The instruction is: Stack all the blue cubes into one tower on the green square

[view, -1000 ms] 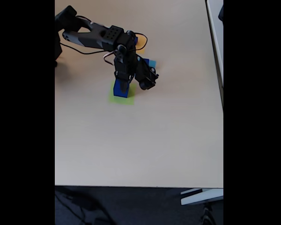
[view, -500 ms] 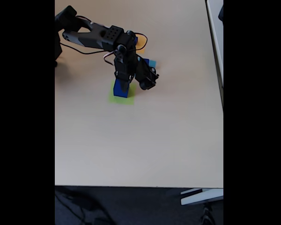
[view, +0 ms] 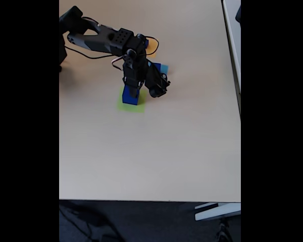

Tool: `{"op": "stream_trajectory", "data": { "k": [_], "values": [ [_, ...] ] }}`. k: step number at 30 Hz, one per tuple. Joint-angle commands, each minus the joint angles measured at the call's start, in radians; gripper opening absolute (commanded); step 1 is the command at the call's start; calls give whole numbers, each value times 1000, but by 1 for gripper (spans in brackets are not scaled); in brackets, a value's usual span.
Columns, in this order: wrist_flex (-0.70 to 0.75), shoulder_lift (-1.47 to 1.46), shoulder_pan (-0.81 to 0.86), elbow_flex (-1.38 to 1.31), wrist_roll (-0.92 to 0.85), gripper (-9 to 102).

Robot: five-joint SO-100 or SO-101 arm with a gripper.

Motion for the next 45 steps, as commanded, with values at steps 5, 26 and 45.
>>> {"op": "stream_trajectory", "data": {
  "k": [5, 26, 45],
  "values": [
    [-11, 52, 2, -5, 0, 14],
    [-9, 72, 5, 23, 5, 0],
    [-14, 235, -91, -15, -69, 0]
  ]
}}
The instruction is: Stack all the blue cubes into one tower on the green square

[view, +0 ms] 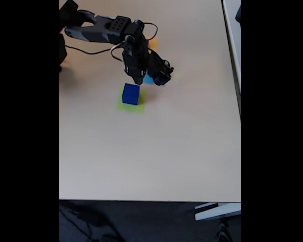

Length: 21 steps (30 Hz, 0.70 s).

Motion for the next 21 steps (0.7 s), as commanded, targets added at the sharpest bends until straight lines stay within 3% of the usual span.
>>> {"op": "stream_trajectory", "data": {
  "k": [1, 7, 13, 21],
  "values": [
    [-3, 104, -37, -64, -8, 0],
    [126, 133, -163, -156, 199, 0],
    [117, 192, -316, -97, 413, 0],
    [31, 92, -448, -121, 529, 0]
  ]
}}
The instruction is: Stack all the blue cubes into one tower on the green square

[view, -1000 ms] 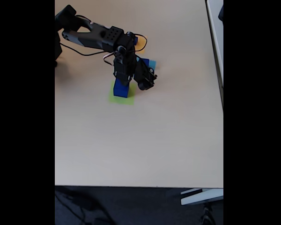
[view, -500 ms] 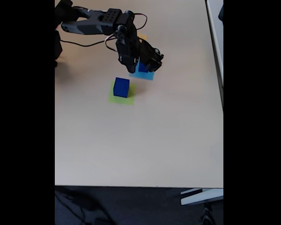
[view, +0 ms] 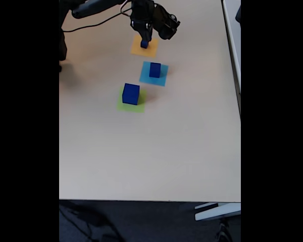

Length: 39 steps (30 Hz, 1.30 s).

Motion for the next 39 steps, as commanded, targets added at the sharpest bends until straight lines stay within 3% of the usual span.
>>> {"op": "stream_trajectory", "data": {
  "k": [1, 13, 39],
  "values": [
    [-89, 31, -55, 48, 61, 0],
    [-74, -109, -178, 5, 288, 0],
    [-101, -249, -225, 0, 282, 0]
  ]
}}
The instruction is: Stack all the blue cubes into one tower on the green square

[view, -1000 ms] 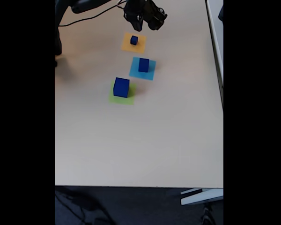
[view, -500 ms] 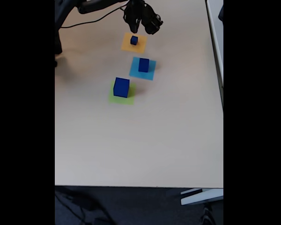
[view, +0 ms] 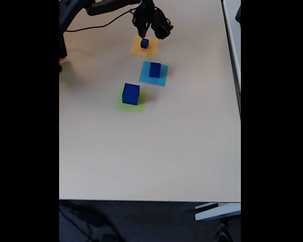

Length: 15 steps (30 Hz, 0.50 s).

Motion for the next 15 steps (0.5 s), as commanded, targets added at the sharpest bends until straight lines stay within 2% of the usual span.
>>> {"op": "stream_trajectory", "data": {
  "k": [1, 15],
  "values": [
    [-20, 8, 11, -48, -12, 0],
    [-71, 0, 23, -8, -28, 0]
  ]
}}
